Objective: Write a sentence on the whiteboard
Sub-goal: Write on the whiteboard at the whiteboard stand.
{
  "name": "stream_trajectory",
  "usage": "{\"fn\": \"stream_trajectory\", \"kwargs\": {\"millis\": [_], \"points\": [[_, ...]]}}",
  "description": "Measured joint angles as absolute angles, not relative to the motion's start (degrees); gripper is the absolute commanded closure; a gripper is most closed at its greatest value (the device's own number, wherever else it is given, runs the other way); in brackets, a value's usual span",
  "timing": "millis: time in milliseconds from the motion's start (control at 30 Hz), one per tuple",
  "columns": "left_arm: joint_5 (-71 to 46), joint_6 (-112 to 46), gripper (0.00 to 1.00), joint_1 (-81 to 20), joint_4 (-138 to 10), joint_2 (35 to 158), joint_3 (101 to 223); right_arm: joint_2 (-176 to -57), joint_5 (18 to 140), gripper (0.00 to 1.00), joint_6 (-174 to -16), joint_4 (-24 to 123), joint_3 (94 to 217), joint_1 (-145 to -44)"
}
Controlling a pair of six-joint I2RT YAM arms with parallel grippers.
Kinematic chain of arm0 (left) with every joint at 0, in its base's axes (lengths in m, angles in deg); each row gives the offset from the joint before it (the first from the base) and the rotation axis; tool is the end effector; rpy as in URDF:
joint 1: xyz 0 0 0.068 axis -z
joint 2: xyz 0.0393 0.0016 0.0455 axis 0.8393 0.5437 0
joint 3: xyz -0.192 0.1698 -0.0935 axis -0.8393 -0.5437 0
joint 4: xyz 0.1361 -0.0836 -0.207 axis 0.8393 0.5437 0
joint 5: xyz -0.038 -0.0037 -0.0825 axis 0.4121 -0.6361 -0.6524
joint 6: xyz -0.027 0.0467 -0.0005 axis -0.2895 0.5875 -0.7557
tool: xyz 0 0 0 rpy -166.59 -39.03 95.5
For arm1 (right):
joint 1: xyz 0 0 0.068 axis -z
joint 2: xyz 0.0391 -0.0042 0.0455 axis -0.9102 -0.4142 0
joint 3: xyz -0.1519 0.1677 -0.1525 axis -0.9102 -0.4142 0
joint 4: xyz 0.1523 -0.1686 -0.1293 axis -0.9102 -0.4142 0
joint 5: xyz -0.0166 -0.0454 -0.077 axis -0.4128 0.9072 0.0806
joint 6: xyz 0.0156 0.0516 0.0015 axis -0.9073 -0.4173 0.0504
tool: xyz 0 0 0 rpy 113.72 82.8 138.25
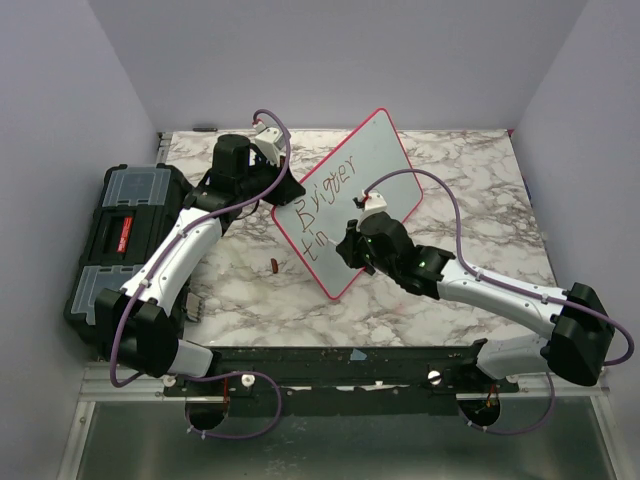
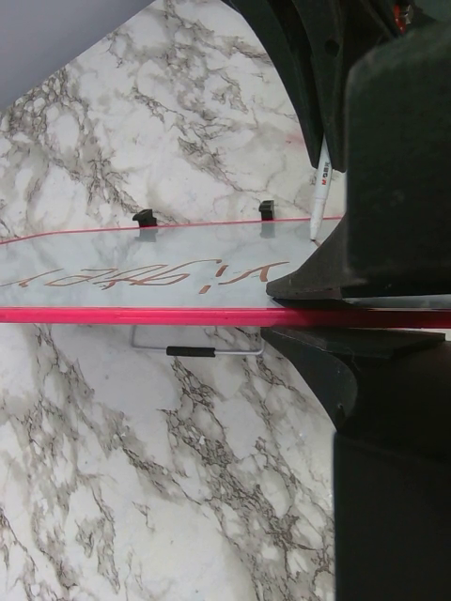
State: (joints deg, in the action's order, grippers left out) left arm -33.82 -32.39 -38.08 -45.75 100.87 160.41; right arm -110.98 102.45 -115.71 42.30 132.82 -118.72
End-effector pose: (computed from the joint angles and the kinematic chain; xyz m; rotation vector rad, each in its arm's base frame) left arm 0.2979 -0.1211 0.3478 0.4710 2.0018 -0.8498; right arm 0.1857 0.2323 0.2750 -0.3098 2.1113 0.5707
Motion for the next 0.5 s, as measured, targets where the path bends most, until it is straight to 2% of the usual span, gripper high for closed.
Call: {"fn": "stream_trajectory", "kwargs": {"millis": [500], "points": [[-33.8, -32.2, 1.00, -38.1, -45.9, 100.9, 160.4, -112.7, 102.4, 0.99, -114.8, 40.0, 136.5, -118.7]]}}
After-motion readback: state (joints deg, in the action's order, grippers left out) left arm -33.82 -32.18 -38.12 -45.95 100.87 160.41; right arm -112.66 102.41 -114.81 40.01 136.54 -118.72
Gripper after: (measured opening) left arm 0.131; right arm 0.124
